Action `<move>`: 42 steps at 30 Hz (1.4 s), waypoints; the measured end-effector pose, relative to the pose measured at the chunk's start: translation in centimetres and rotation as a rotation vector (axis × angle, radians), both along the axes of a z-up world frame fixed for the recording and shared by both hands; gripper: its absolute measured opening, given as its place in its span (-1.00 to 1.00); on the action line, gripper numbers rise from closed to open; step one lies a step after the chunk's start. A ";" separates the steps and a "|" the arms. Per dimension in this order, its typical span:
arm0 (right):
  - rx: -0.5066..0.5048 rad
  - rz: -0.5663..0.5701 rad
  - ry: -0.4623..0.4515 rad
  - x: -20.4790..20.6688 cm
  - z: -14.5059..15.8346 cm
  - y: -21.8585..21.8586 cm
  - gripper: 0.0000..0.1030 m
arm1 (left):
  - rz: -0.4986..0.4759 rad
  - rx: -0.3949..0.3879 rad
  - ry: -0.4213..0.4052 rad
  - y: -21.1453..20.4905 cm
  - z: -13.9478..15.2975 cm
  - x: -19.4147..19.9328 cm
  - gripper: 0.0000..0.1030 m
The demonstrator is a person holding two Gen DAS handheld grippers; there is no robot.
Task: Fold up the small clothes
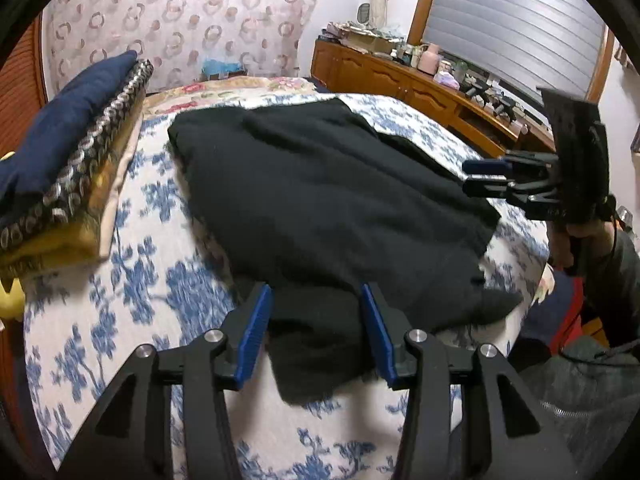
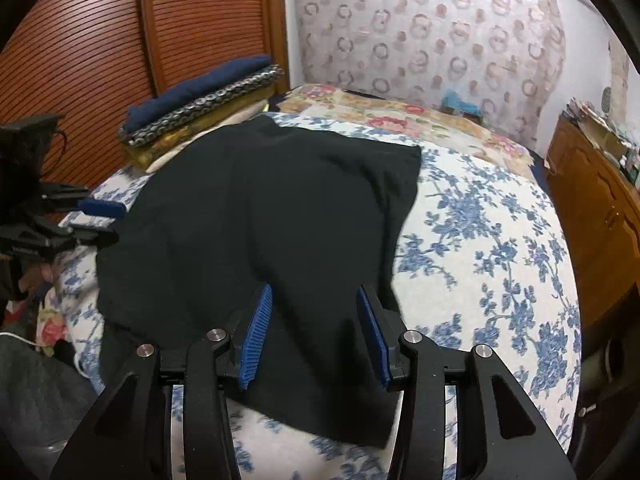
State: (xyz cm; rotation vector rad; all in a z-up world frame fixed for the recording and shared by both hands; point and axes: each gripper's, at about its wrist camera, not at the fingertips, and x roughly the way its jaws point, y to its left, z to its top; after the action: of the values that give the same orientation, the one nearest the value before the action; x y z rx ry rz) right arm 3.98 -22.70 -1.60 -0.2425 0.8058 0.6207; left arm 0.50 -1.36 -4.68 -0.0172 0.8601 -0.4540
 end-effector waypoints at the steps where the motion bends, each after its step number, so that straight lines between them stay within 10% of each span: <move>1: -0.004 0.007 -0.004 -0.3 0.1 0.3 0.07 | 0.002 0.000 0.005 0.0 -0.1 -0.1 -0.11; 13: 0.000 0.091 -0.007 -3.0 0.1 2.5 0.28 | 0.010 0.012 0.050 -0.1 -1.5 -1.5 -0.11; 17: 0.012 0.111 -0.007 -3.7 0.2 2.9 0.29 | 0.034 -0.011 -0.020 0.4 0.1 -2.4 -0.87; 25: 0.016 0.078 -0.014 -4.3 0.2 1.8 0.31 | 0.133 -0.107 -0.151 4.5 4.9 -5.2 -0.90; 42: 0.030 0.254 0.054 -6.3 -1.6 7.4 0.36 | 0.222 -0.075 -0.047 7.6 1.3 -5.1 -0.90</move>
State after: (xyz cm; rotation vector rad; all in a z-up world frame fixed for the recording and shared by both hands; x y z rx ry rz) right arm -2.28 -15.25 -3.22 -0.3041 0.8239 0.8807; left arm -4.61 6.22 -3.39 -0.1692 0.7846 -0.2768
